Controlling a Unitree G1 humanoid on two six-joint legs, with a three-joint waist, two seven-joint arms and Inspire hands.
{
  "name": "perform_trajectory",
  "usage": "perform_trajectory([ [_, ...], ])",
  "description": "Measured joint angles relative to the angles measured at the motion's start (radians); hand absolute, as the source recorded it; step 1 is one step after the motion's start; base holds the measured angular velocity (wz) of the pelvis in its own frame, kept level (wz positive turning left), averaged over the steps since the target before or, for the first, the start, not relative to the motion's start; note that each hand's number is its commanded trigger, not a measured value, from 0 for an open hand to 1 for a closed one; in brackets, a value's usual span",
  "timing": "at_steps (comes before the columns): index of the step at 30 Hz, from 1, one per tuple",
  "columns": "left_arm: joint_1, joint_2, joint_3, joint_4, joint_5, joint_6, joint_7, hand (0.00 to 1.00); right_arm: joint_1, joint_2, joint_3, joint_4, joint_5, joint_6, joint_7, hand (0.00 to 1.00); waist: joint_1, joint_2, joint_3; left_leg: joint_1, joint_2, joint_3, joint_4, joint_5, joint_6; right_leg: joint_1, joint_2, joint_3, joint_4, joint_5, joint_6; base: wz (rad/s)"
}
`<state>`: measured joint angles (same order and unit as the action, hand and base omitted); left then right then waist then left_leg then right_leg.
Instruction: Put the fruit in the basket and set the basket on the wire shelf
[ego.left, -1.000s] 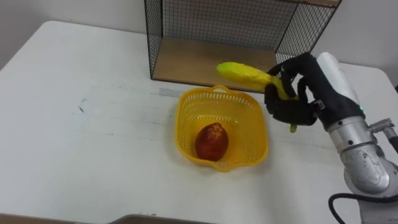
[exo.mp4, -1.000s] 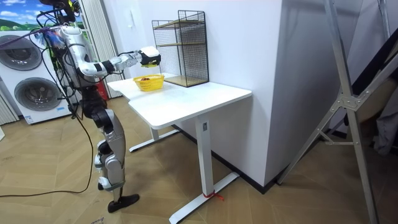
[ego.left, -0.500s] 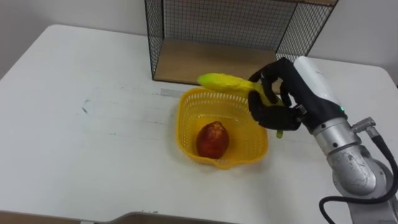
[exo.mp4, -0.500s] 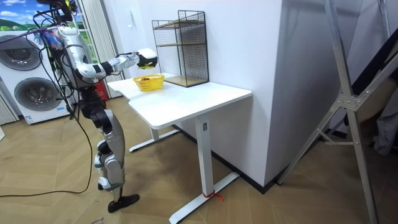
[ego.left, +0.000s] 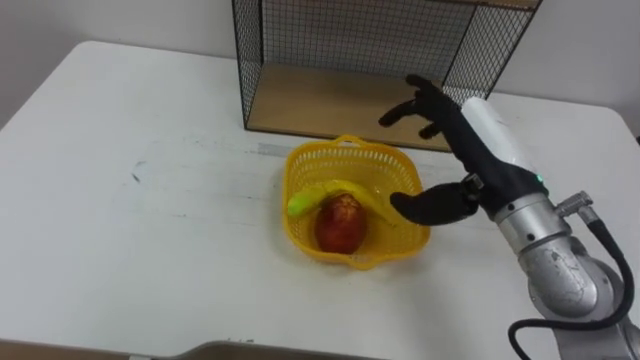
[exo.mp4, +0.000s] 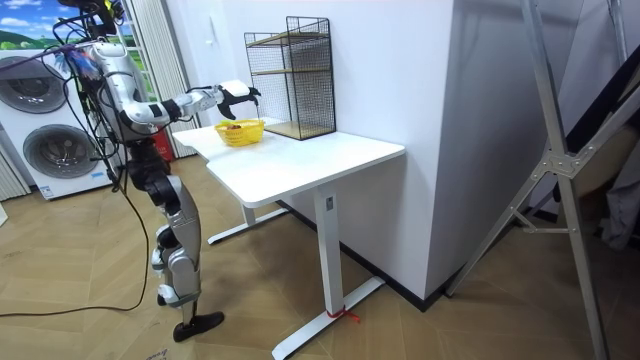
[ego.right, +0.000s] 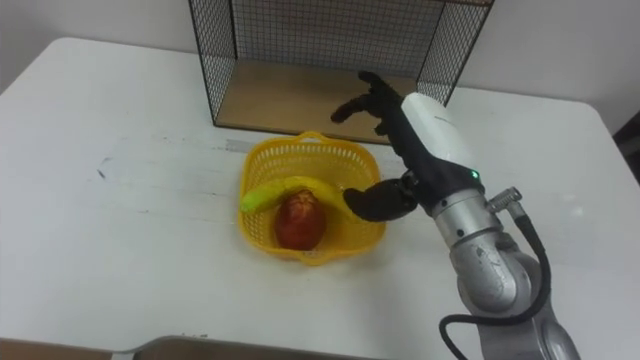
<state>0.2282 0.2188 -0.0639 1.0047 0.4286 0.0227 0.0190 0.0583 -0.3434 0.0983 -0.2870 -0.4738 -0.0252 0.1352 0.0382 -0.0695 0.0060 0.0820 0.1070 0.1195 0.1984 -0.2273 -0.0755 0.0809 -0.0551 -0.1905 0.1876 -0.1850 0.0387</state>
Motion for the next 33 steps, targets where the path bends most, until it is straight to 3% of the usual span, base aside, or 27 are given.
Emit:
perform_trajectory([
  [13, 0.003, 0.001, -0.001, -0.003, -0.003, 0.002, 0.0, 0.0, 0.024, 0.001, 0.0, 0.018, 0.002, 0.004, 0.0, 0.0, -0.005, -0.006, -0.0034, -0.002, 0.0, 0.001, -0.001, 0.0, 0.0, -0.007, 0.0, 0.002, 0.002, 0.0, 0.0, 0.0],
  [16, 0.009, 0.002, 0.004, -0.006, -0.003, 0.008, 0.0, 0.0, 0.024, 0.022, -0.003, 0.057, 0.002, 0.006, -0.001, 0.0, -0.006, -0.01, -0.0056, -0.002, 0.001, 0.002, -0.001, 0.0, 0.0, -0.007, 0.001, 0.002, 0.001, 0.0, 0.0, 0.0],
  [22, 0.023, -0.004, 0.05, -0.001, -0.029, 0.009, 0.0, 0.0, 0.043, 0.042, -0.024, 0.12, 0.071, 0.004, -0.024, 0.0, -0.006, -0.012, -0.0029, -0.003, 0.001, 0.003, -0.001, 0.0, 0.0, 0.0, 0.0, -0.002, -0.002, 0.0, 0.0, 0.0],
  [24, 0.03, -0.009, 0.072, 0.008, -0.055, 0.005, 0.0, 0.0, 0.043, 0.042, -0.051, 0.12, 0.128, 0.0, -0.041, 0.0, -0.005, -0.006, -0.0009, -0.002, 0.001, 0.002, -0.001, 0.0, 0.0, 0.002, 0.0, -0.002, -0.003, 0.0, 0.0, 0.0],
  [27, 0.058, -0.021, 0.131, 0.011, -0.123, 0.001, 0.0, 0.0, 0.051, 0.063, -0.118, 0.12, 0.205, -0.01, -0.093, 0.0, -0.006, 0.002, -0.0044, 0.002, 0.001, -0.001, 0.001, 0.0, 0.0, 0.009, 0.001, -0.004, -0.004, 0.0, 0.0, 0.02],
  [33, 0.113, -0.032, 0.225, 0.016, -0.331, -0.002, 0.014, 0.0, 0.094, 0.091, -0.205, 0.131, 0.338, -0.013, -0.207, 0.0, -0.01, 0.041, -0.0033, 0.015, 0.0, -0.016, 0.002, 0.0, 0.0, 0.026, 0.0, -0.014, -0.005, 0.001, 0.001, 0.06],
])
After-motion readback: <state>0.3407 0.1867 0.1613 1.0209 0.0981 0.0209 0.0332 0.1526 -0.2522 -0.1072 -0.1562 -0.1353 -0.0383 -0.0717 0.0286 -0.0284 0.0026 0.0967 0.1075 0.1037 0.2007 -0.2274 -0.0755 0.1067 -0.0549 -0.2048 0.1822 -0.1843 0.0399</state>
